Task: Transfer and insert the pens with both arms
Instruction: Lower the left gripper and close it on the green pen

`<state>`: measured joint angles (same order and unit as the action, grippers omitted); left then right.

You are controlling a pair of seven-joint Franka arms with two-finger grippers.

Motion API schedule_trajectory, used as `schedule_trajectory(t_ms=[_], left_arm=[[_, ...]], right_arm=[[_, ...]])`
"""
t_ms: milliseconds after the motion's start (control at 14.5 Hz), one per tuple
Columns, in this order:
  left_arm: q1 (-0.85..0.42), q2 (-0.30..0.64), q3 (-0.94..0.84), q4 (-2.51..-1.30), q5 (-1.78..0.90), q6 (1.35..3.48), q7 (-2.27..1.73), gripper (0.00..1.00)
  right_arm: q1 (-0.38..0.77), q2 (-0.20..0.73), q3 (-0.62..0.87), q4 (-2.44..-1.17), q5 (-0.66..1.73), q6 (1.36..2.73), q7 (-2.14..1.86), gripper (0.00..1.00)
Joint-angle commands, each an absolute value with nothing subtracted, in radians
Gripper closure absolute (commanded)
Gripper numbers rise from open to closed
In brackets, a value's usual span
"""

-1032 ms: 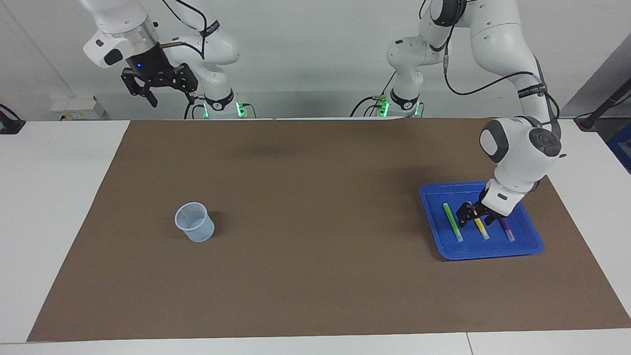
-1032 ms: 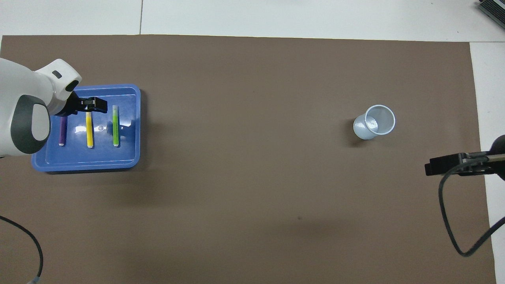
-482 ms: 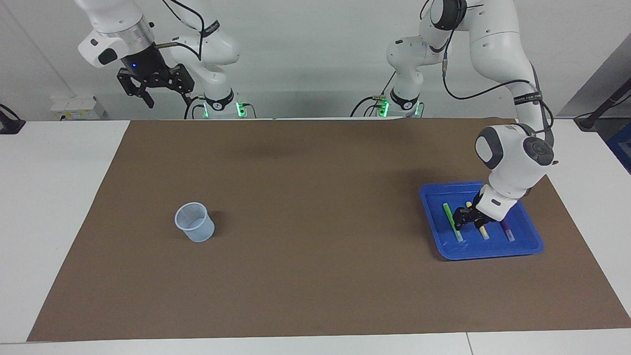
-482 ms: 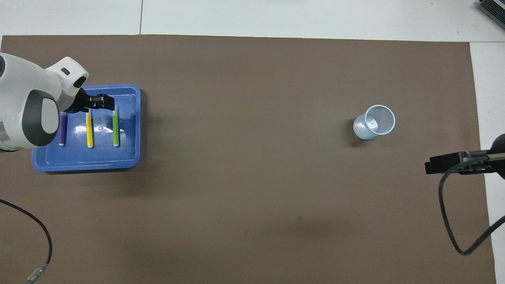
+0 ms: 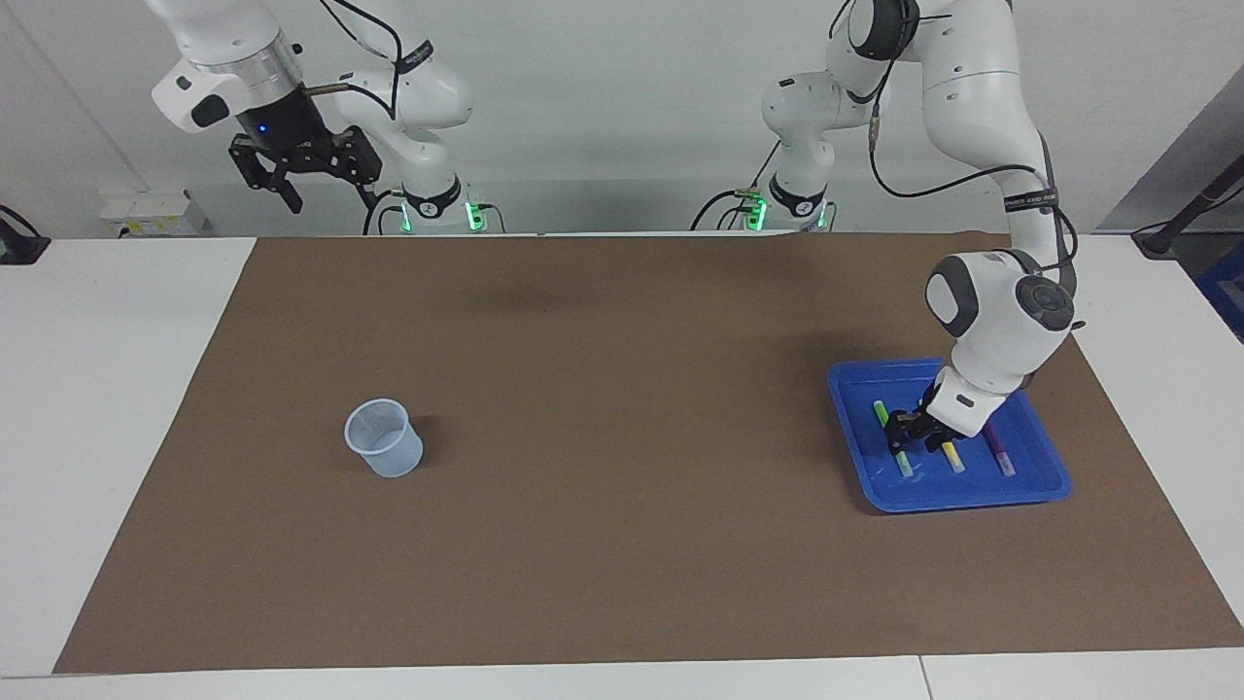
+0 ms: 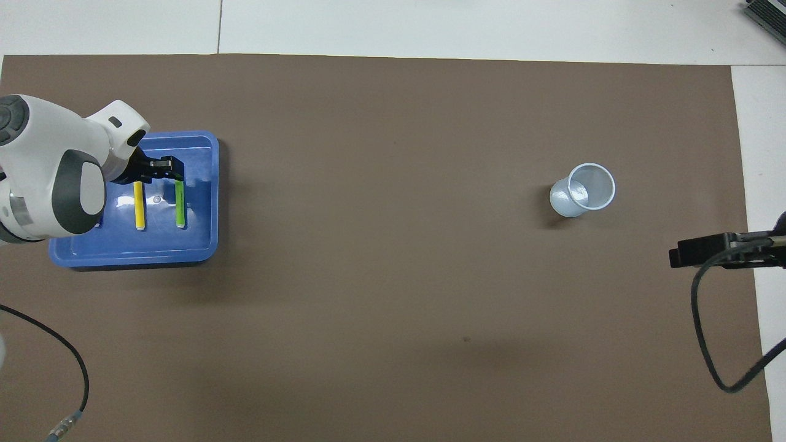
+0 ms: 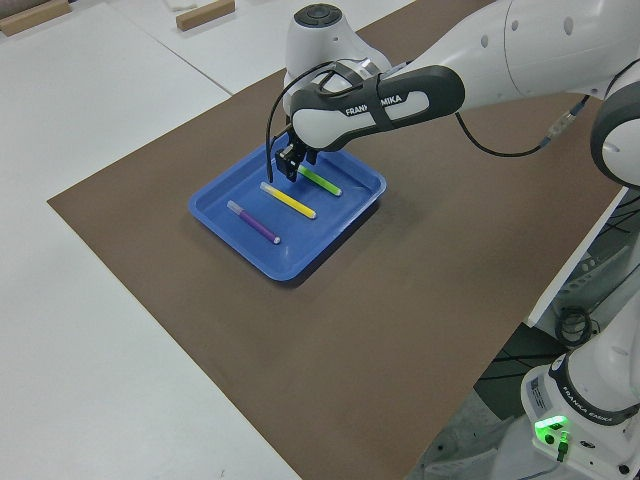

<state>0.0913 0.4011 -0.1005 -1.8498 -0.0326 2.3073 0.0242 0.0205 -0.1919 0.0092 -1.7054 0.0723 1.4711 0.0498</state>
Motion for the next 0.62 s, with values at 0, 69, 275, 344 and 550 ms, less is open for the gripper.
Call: schedule_trajectory(t_ms=[0, 69, 275, 344, 550], left_arm=[[0.080, 0.385, -0.092, -1.884, -0.041, 2.338, 0.032, 0.45], [0.080, 0.385, -0.094, -1.884, -0.041, 2.338, 0.032, 0.50], [0.072, 0.385, -0.092, -1.885, -0.041, 2.342, 0.026, 0.51], [0.072, 0.385, -0.092, -1.897, -0.041, 2.359, 0.026, 0.51], [0.071, 0.385, -0.092, -1.939, -0.041, 2.427, 0.026, 0.51]], right_arm=[[0.020, -0.216, 0.018, -1.729, 0.063, 1.491, 0.029, 0.00], [0.020, -0.216, 0.018, -1.729, 0.063, 1.491, 0.029, 0.00], [0.018, -0.216, 0.017, -1.730, 0.063, 1.494, 0.029, 0.00], [0.018, -0.216, 0.017, -1.732, 0.063, 1.496, 0.029, 0.00], [0.018, -0.216, 0.017, -1.735, 0.063, 1.508, 0.029, 0.00]])
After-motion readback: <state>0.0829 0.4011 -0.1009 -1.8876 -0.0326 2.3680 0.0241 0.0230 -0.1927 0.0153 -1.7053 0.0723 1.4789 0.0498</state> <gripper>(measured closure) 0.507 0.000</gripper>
